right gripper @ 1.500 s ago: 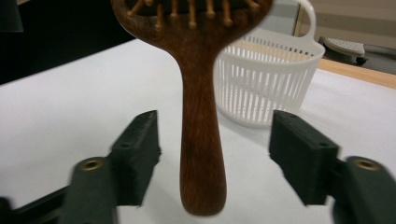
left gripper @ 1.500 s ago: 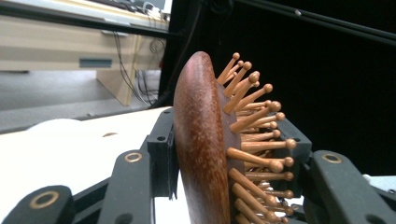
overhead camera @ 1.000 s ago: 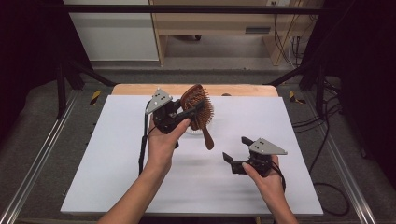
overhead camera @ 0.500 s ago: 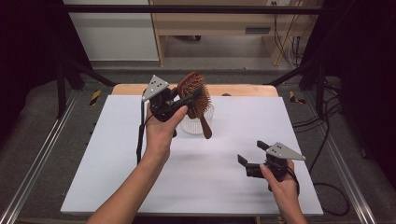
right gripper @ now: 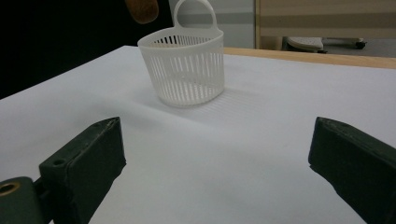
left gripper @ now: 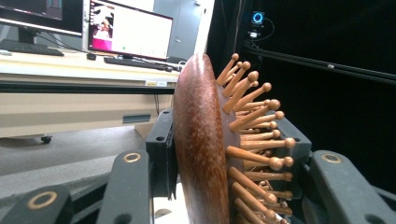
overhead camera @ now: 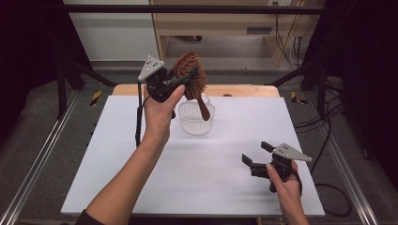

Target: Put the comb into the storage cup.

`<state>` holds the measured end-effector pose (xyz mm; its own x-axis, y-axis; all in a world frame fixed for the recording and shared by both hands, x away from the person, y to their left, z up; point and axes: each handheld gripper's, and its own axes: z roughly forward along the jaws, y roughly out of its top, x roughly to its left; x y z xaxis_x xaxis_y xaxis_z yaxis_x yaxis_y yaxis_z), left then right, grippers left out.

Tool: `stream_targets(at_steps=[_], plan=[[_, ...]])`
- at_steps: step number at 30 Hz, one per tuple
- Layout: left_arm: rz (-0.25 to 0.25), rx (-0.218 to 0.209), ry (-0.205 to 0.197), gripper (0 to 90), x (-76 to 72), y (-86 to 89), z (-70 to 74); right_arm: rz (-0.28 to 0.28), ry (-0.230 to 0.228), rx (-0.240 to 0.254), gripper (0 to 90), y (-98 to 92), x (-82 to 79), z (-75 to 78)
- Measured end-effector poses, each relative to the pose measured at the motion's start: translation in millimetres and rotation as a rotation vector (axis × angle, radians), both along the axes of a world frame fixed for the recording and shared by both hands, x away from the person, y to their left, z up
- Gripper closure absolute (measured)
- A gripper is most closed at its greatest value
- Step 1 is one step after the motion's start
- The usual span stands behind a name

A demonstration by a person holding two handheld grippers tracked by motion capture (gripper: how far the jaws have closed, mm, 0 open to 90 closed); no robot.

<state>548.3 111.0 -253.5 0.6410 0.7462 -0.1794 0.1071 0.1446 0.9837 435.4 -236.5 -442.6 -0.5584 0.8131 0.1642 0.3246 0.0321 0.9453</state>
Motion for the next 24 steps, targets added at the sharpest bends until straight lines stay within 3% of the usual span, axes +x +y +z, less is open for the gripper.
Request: stream_targets(at_steps=[15,24], plan=[[0.060,-0.022,0.001,51.7,23.4,0.8,-11.0,0.012,0.004,0.000,4.0,3.5,1.9,-1.7],[0.076,0.007,-0.005,51.6,35.4,-4.6,-22.7,0.024,0.005,-0.015,3.9,5.0,3.2,-3.2]])
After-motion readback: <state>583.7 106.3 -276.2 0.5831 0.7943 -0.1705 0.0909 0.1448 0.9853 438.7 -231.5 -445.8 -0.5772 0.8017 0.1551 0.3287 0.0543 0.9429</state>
